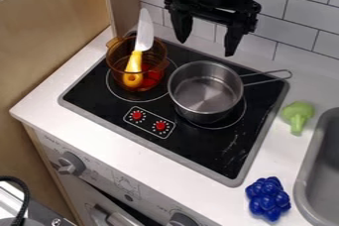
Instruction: Put the blue object in the silver pot.
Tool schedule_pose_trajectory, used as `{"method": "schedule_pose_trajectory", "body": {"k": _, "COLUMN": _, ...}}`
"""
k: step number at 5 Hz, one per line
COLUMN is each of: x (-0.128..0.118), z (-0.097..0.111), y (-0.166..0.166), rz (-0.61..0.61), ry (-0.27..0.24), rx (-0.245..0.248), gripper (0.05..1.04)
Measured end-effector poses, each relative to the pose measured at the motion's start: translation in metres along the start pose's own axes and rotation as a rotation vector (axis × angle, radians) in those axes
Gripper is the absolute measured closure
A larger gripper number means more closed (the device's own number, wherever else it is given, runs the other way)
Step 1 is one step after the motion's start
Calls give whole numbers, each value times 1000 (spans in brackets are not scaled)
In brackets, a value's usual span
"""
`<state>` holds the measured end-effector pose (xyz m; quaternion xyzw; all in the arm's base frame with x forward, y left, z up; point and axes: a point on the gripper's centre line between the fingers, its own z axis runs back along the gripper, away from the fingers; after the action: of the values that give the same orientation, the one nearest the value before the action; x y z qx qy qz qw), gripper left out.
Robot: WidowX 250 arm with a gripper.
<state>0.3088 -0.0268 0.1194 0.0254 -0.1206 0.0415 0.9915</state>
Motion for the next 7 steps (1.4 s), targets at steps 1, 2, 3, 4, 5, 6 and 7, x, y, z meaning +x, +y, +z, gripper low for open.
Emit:
{"method": "schedule_pose_trajectory", "body": {"k": 1, "x": -5, "z": -7, "y": 0, "rz": 1, "ry": 27, "rx": 6, "gripper": 83}}
{"method": "schedule_pose_trajectory", "body": {"k": 2, "x": -22, "z": -11, "y": -17, "rz": 19, "ry": 53, "rx": 23, "gripper": 83}}
{"method": "schedule_pose_trajectory", "body": {"k": 3, "x": -33, "z": -11, "y": -34, "rz": 11, "ry": 41, "rx": 23, "gripper": 83}}
{"method": "schedule_pose_trajectory", "body": {"k": 4, "x": -41, "z": -9, "y": -43, "rz": 26, "ry": 45, "rx": 17, "gripper": 83}}
{"method": "schedule_pose_trajectory", "body": {"k": 5, "x": -50, "z": -5, "y": -63, "rz": 59, "ry": 37, "rx": 3, "gripper": 83}}
{"method": "schedule_pose_trajectory", "body": {"k": 6, "x": -62, "z": -2, "y": -76, "rz": 50, "ry": 61, "rx": 11, "gripper": 83}}
{"method": "schedule_pose_trajectory", "body": {"k": 7, "x": -70, "z": 4, "y": -86, "rz": 79, "ry": 83, "rx": 24, "gripper": 83}}
